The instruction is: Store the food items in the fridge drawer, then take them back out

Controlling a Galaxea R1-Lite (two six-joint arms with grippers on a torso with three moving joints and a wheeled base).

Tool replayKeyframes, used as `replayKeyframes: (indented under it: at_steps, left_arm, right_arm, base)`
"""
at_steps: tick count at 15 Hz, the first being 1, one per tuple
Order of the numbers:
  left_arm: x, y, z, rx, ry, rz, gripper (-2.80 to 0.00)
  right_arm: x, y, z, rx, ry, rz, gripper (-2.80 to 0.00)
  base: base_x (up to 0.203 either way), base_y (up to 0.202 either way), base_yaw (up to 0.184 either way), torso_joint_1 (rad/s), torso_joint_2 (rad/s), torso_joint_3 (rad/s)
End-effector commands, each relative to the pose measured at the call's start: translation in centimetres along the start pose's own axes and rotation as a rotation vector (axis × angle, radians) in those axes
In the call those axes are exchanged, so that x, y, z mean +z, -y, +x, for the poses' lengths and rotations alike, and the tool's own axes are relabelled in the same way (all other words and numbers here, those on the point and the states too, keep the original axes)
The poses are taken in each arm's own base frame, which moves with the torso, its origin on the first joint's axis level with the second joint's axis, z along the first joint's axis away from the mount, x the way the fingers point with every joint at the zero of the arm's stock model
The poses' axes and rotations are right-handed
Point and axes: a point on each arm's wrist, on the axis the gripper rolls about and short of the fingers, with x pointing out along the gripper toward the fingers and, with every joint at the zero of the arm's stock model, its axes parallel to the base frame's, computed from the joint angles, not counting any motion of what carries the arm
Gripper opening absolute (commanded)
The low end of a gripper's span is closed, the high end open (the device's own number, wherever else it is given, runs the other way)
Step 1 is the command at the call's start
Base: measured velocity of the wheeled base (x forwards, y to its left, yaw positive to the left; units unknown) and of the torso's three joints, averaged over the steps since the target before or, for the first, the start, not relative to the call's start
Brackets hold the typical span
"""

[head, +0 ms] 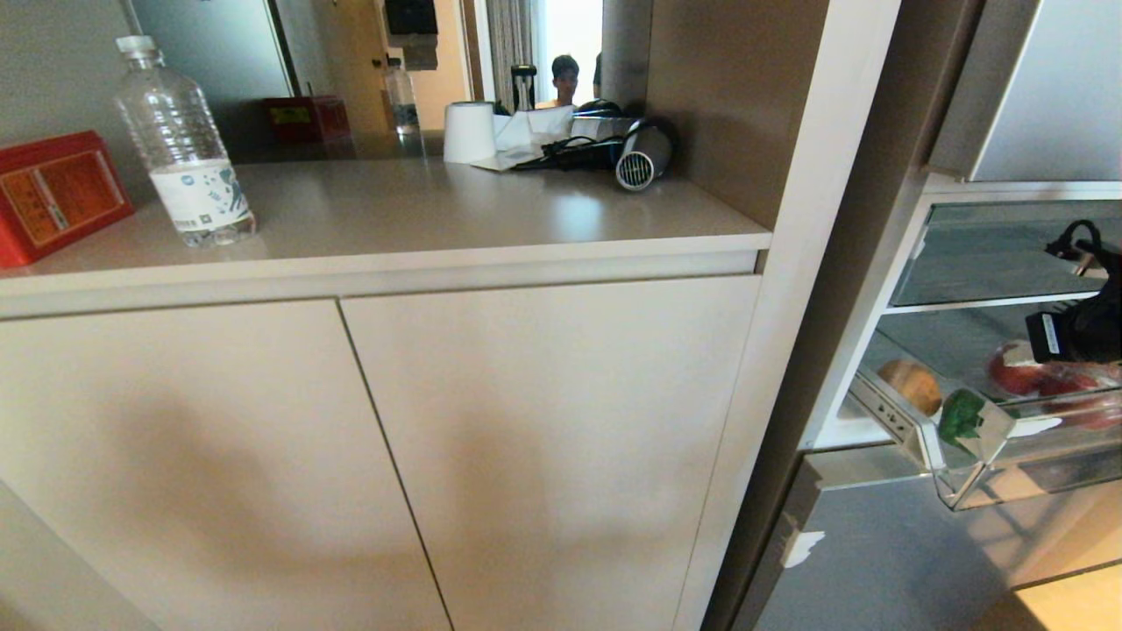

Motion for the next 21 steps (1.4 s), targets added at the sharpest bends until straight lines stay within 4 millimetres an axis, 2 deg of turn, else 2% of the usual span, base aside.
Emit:
replayKeyframes:
  at_steps: [1,7,15,21]
  left_arm:
    - [0.0,0.0,0.0,0.0,-0.001,0.0,-2.8]
    - [0.0,0.0,0.0,0.0,0.0,0.0,-2.8]
    - [0.0,0.0,0.0,0.0,-0.002,0.0,-2.8]
    - [0.0,0.0,0.0,0.0,-0.002,0.0,-2.8]
  right_arm:
    - [0.0,0.0,0.1,0.011,-0.036,0.008,-2.8]
    - [-0.5,0.1,0.7,-0.036,-0.096,-0.004,-2.8]
    - [-0.9,-0.3,-0.7,-0.021,-0.11,-0.088,-2.8]
    - [-1.3,-1.0,-2.7,-0.026,-0.129,-0.101,-2.8]
  base:
    - [0.0,0.0,0.0,0.0,0.0,0.0]
    - [0.0,0.0,0.0,0.0,0.0,0.0]
    - [0.0,0.0,0.0,0.0,0.0,0.0]
    - [0.0,0.0,0.0,0.0,0.0,0.0]
